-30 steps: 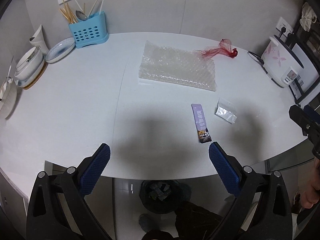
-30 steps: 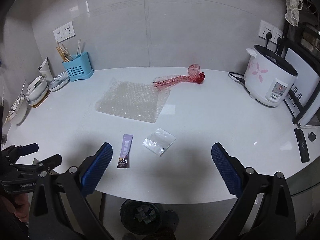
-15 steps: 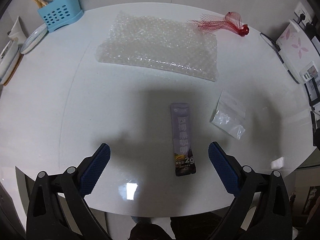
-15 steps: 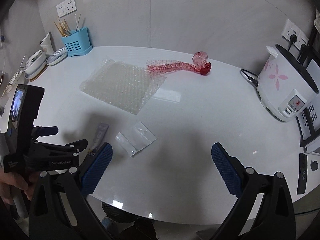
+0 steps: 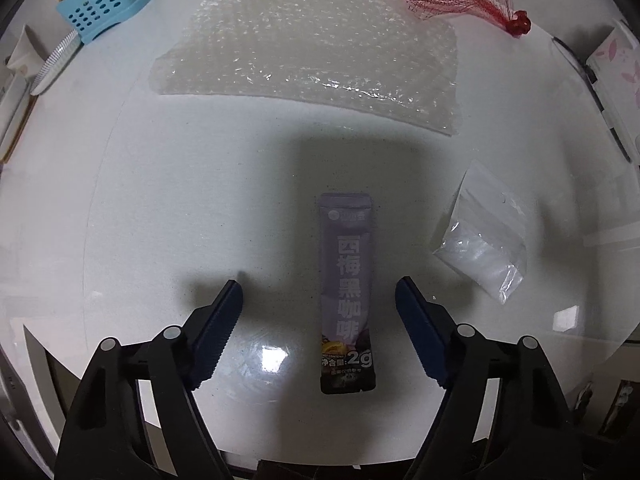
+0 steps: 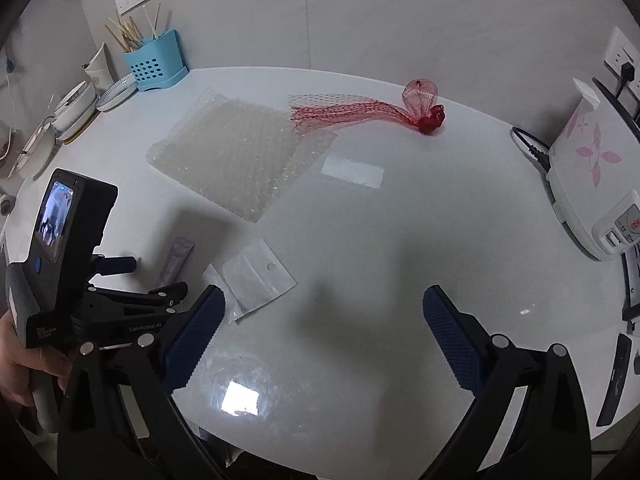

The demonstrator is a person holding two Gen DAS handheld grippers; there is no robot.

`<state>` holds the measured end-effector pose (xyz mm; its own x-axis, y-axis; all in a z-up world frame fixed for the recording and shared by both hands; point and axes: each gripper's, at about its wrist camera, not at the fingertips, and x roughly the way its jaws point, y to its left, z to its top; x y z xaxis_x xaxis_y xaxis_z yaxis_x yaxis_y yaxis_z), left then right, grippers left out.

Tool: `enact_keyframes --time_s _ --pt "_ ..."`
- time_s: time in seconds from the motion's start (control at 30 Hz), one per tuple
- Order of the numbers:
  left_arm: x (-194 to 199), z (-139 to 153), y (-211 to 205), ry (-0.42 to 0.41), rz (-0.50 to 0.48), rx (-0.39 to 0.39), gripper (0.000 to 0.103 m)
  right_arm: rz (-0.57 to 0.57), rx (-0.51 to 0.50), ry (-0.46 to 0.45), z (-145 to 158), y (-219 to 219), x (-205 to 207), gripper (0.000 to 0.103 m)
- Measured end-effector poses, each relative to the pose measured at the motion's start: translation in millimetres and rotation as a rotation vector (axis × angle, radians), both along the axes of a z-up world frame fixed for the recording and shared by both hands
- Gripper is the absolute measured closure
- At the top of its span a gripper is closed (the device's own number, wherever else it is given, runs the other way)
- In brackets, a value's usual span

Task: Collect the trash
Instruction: 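Lower the left tool onto the purple coffee stick packet and grasp it, then grasp the clear plastic bag with the right tool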

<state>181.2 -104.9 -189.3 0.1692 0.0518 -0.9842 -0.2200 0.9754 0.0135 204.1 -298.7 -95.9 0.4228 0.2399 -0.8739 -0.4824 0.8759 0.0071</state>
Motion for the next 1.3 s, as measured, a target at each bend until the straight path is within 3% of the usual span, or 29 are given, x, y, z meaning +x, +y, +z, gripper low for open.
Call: enact_keyframes --time_s 0.03,0.13,0.17,0.37,0.47,0.9,1.23,1.3 --pt "1 1 -2 0.006 0.001 -0.001 0.038 0.006 0.003 0.002 0 1 1 0.008" --pt "2 6 -6 0.034 0.01 -0.003 0.064 0.023 0.009 0.005 -1 3 6 0.008" --pt "3 6 -7 0.044 0.015 -0.005 0.078 0.027 0.011 0.006 -2 4 7 0.008" --pt "1 7 -7 0.05 0.038 -0.028 0.087 0.055 0.02 0.014 -3 9 13 0.008" --pt "-4 15 -3 0.025 0.036 -0.015 0.098 0.081 0.012 0.025 -6 14 15 0.008" --pt "-31 41 28 -0.056 0.112 -0.035 0.099 0.34 -0.126 0.083 -43 68 9 0.008" --pt "-49 71 53 -0.107 0.172 -0.021 0.099 0.386 -0.22 0.184 -76 97 21 0.008" --pt "-50 74 55 -0.115 0.179 -0.019 0.099 0.376 -0.223 0.213 -80 98 23 0.013"
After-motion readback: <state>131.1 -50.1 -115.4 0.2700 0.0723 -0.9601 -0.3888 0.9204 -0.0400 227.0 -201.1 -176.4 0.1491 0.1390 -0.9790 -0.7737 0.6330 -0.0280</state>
